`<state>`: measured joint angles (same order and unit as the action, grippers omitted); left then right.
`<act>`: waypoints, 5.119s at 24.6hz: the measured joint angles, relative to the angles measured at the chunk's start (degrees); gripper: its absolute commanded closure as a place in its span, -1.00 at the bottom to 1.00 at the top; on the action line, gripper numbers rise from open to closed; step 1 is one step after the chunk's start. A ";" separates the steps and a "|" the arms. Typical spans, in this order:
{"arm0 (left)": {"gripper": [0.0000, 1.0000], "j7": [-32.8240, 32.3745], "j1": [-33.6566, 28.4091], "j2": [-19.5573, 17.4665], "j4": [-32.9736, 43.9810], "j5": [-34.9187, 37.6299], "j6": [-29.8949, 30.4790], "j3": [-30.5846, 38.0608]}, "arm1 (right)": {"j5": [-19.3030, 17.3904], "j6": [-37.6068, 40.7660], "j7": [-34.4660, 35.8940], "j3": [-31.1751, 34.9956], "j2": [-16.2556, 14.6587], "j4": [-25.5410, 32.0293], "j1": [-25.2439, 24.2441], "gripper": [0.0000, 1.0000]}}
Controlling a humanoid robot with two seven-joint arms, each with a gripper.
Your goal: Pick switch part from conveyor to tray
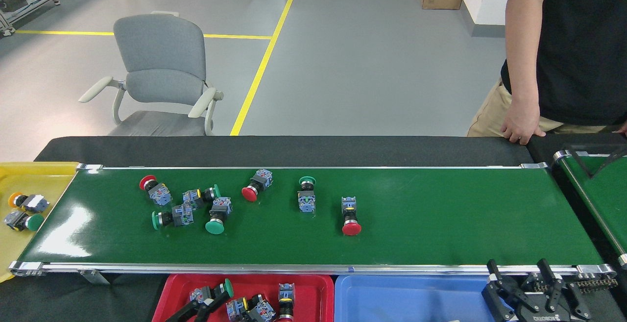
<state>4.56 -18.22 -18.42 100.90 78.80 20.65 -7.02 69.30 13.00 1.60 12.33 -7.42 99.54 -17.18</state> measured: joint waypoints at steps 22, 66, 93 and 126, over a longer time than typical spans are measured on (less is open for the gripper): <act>-1.00 -0.43 12.46 -6.44 -21.21 -9.73 -5.34 14.93 | -0.10 5.64 -0.68 0.01 0.26 0.06 -1.29 -1.00; -0.66 2.36 38.96 -11.72 -64.44 -10.00 3.67 10.29 | -0.03 11.85 -1.14 -1.27 0.19 -2.81 -1.31 -1.00; -1.00 1.83 -2.83 0.50 0.33 -8.78 5.15 4.57 | -0.05 12.00 -1.16 -0.89 0.25 -2.79 -1.53 -1.00; -1.00 -4.70 25.71 -1.60 -35.27 -8.68 -8.14 13.92 | 1.76 -1.89 -1.28 -0.24 1.00 -0.73 -0.75 -1.00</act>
<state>-0.14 7.48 -20.02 65.63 70.12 12.51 6.90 71.06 11.12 0.31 12.08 -6.42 98.81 -17.93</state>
